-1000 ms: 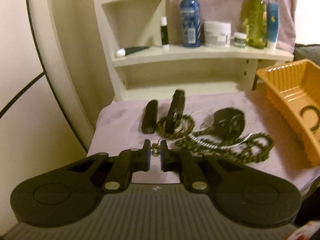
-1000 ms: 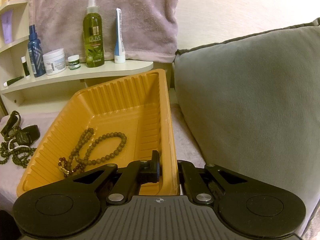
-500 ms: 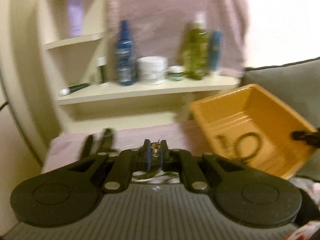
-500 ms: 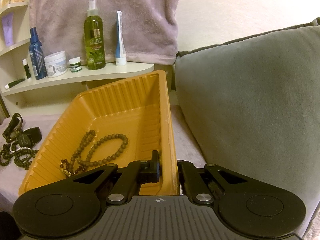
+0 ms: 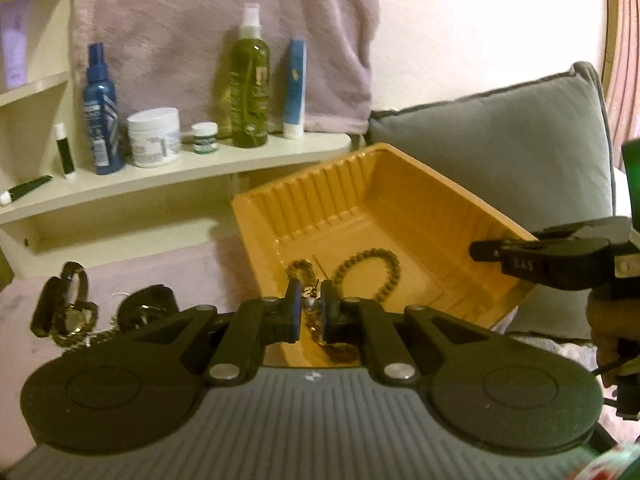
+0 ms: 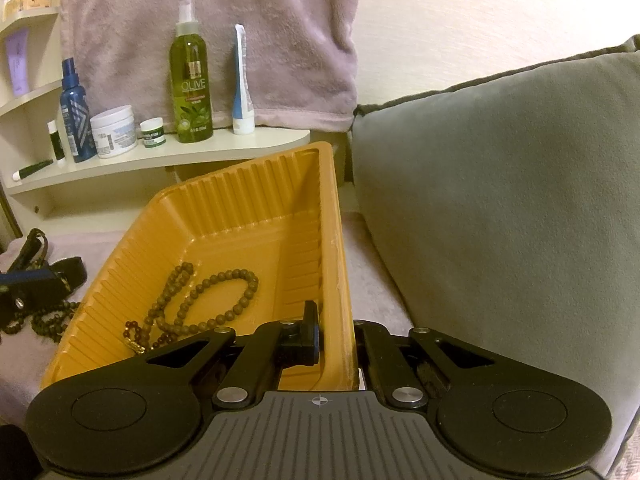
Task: Organize jewelry
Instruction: 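Carry the pearl earring with the left gripper into the tray and release, then move the left gripper back over the jewelry pile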
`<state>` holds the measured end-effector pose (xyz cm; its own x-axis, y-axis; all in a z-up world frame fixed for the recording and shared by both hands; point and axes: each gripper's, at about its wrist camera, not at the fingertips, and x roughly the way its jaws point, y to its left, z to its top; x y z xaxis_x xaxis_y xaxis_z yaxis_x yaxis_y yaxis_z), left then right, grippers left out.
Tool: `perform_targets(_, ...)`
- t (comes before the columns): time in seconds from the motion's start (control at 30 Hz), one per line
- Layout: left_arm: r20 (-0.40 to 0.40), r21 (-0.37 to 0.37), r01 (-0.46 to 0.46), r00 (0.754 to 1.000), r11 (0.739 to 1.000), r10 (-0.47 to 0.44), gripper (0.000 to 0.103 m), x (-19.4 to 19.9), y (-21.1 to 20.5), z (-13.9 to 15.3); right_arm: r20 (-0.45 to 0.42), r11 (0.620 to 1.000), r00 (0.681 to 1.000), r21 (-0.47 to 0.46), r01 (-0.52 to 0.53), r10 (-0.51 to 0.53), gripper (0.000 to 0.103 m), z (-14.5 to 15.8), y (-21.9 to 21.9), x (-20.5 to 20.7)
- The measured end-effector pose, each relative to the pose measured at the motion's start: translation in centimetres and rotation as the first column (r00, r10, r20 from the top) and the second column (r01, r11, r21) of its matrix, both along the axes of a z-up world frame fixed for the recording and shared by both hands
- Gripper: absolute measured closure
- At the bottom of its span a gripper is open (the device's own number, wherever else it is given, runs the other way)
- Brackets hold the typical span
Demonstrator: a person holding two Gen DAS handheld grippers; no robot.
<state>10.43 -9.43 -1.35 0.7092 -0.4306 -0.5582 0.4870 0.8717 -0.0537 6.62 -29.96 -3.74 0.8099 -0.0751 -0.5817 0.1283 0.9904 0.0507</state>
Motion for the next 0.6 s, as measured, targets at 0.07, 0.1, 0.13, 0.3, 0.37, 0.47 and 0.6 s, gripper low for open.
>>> perform_targets(0.07,-0.008,0.001,0.008,1.0,1.0,-0.008,0.095,-0.1,-0.2,-0.3,-0.001,1.0,1.0,0.001,0.001,-0.001,0.1,0.0,0.0,0.0)
perform_targets(0.1,-0.012,0.001,0.012,1.0,1.0,-0.012,0.095,-0.1,-0.3,-0.4,-0.001,1.0,1.0,0.003,0.001,-0.001,0.1,-0.1,-0.1,0.0)
perform_targets(0.13,-0.015,0.001,0.015,1.0,1.0,-0.015,0.095,0.0,-0.4,-0.5,-0.001,1.0,1.0,0.003,0.002,-0.002,0.1,-0.1,0.0,0.1)
perform_targets(0.3,-0.024,0.006,0.034,0.999,0.999,-0.034,0.095,-0.2,-1.0,-0.9,-0.002,1.0,1.0,0.008,0.003,-0.003,0.1,-0.1,-0.1,0.1)
perform_targets(0.37,-0.03,0.008,0.044,0.999,0.999,-0.043,0.095,-0.2,-1.3,-1.1,-0.001,1.0,1.0,0.008,0.003,-0.003,0.1,-0.1,-0.1,0.1)
perform_targets(0.47,-0.035,0.006,0.055,0.998,0.998,-0.055,0.094,-0.4,-1.5,-1.3,-0.002,1.0,1.0,0.008,0.003,-0.003,0.1,-0.1,-0.1,0.1)
perform_targets(0.6,-0.024,0.008,0.046,0.999,0.999,-0.045,0.093,-0.7,-1.0,-1.2,-0.001,1.0,1.0,0.007,0.003,-0.003,0.1,-0.1,-0.1,0.1)
